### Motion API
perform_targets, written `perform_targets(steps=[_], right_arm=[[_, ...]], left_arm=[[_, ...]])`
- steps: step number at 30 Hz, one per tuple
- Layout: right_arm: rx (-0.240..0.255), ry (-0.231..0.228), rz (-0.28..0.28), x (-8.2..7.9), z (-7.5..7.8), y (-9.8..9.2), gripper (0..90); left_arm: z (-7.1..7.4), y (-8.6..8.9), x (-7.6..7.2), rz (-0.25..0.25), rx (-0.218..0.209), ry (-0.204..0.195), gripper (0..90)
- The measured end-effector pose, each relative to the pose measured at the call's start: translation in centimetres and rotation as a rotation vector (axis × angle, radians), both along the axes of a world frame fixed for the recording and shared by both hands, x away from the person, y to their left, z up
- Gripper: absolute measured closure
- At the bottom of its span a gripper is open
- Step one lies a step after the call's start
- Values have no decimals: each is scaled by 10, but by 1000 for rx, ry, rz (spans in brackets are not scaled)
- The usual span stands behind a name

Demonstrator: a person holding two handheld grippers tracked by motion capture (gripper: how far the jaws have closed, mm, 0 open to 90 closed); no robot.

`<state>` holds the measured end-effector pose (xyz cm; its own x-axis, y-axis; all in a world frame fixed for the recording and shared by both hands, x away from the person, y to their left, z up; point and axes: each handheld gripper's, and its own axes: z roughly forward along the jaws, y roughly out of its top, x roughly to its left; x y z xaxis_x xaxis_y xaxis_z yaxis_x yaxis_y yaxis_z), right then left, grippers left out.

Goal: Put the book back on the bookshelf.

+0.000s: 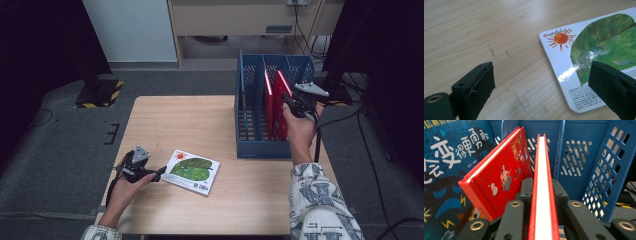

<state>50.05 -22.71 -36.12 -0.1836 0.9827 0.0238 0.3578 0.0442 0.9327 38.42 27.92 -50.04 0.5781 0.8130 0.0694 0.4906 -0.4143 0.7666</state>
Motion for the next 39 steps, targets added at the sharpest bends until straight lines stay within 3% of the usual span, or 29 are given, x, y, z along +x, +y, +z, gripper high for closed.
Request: perform_targets(steps=[16,23,39], right_arm=[[10,47,-1,-10,1,-4,755],[-29,40,-25,-11,1,1,790],[-28,-6,-64,15,7,7,797]], left_arm=[[0,-4,0,-12,9,2,61],[0,-4,0,-13,10,2,66],[0,-3,-1,-13,0,1,68]])
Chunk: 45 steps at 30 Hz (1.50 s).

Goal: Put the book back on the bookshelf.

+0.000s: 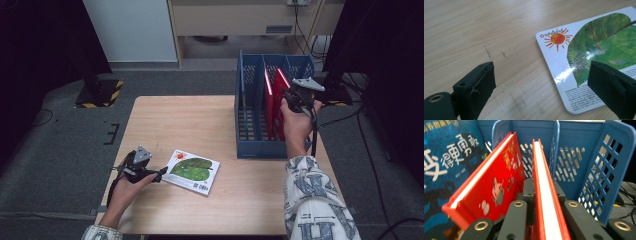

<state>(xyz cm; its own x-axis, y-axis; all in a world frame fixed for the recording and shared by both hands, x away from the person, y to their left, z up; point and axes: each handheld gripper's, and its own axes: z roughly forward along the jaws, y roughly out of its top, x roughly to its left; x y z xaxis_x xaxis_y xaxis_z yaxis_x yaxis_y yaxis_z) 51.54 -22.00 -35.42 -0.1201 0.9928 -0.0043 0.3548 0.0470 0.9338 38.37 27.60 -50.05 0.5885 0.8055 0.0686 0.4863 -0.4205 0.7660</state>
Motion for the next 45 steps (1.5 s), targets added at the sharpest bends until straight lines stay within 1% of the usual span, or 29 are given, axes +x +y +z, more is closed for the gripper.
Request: perform_targets(steps=[4,9,16,21,22,28,34,38,41,45], right_arm=[[-7,-15,1,7,3,3,797],[-10,-26,-1,13,2,5,798],[6,-47,-14,21,0,7,797],[-5,-33,-13,22,-7,10,795],[-2,-37,-10,21,-9,10,794],[-5,-15,0,15,-9,12,783],[-15,-5,11,10,-10,12,778],[-15,7,16,8,-9,13,773],[-12,18,23,8,-8,12,765],[11,33,39,8,-8,11,744]], left_arm=[[0,0,0,0,-3,1,68],[0,1,0,1,-3,1,68],[-1,0,1,-2,-2,3,68],[-1,0,1,-3,-2,1,68],[0,0,1,-2,-4,0,68],[0,0,1,-1,-1,-1,70],[0,0,1,-3,5,-2,77],[0,0,1,-1,1,-4,77],[0,0,1,1,1,-4,77],[1,0,1,1,0,-5,77]])
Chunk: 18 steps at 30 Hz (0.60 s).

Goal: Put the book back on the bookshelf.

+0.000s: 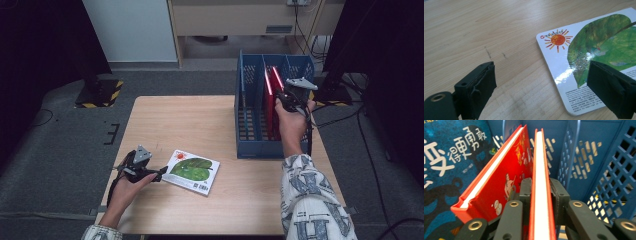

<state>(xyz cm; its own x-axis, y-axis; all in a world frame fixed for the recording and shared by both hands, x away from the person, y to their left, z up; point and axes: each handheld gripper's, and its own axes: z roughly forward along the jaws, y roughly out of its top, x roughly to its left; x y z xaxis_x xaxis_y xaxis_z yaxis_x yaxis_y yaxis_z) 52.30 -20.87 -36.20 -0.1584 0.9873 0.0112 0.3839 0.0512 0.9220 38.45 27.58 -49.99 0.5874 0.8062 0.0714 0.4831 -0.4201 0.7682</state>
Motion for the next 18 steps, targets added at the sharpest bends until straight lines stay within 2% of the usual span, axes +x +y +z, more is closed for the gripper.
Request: perform_targets(steps=[4,6,8,12,15,18], right_arm=[[-1,19,17,1,1,0,720],[14,38,25,2,2,0,701],[5,43,26,3,3,0,715],[-15,49,10,4,4,0,753],[-54,46,-37,3,5,1,789],[-56,40,-30,4,5,-1,795]], left_arm=[[0,0,0,-1,1,0,77],[0,-1,0,-2,0,0,77],[0,-1,0,-3,0,1,77],[0,-1,0,-3,1,0,77],[0,-1,0,-2,0,0,78],[0,-1,0,-3,1,0,78]])
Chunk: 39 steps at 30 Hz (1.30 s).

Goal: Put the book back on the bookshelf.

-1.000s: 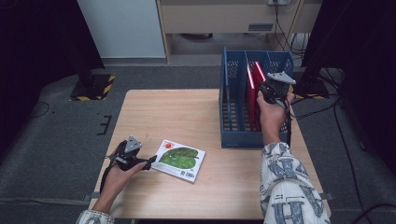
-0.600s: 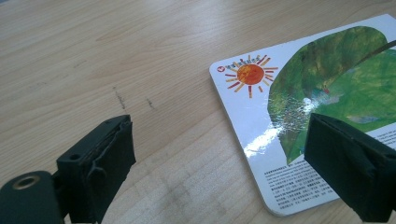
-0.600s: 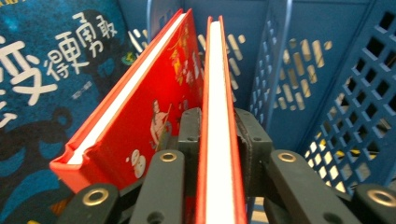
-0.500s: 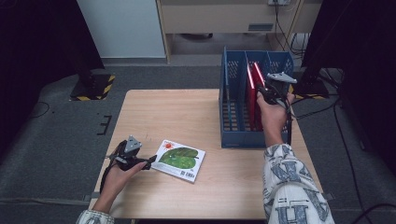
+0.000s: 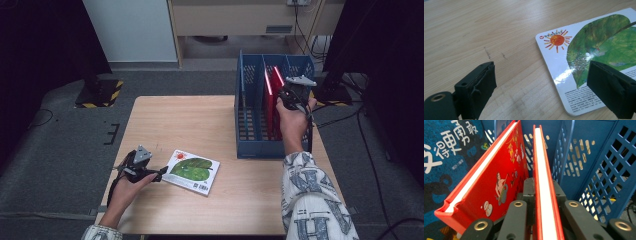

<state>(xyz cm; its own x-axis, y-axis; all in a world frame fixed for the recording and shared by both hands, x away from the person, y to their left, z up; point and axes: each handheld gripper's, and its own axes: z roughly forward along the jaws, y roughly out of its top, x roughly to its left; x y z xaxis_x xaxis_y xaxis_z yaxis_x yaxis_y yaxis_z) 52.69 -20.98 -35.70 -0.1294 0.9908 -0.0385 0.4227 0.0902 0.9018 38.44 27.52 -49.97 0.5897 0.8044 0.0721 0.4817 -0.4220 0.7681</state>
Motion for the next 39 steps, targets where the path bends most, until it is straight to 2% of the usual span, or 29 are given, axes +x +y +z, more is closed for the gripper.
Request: perform_targets(steps=[7,15,25,32,39], right_arm=[[1,-35,-21,0,-2,0,799],[2,-64,-36,10,0,4,799],[1,-48,-53,22,-4,8,797],[3,-39,-24,20,-4,9,772],[23,-70,10,10,7,11,706]], left_arm=[[0,0,0,0,4,0,83],[0,1,0,1,0,-1,82],[0,1,0,2,-2,-1,82],[0,0,0,-1,1,-1,82],[0,0,0,0,1,-1,82]])
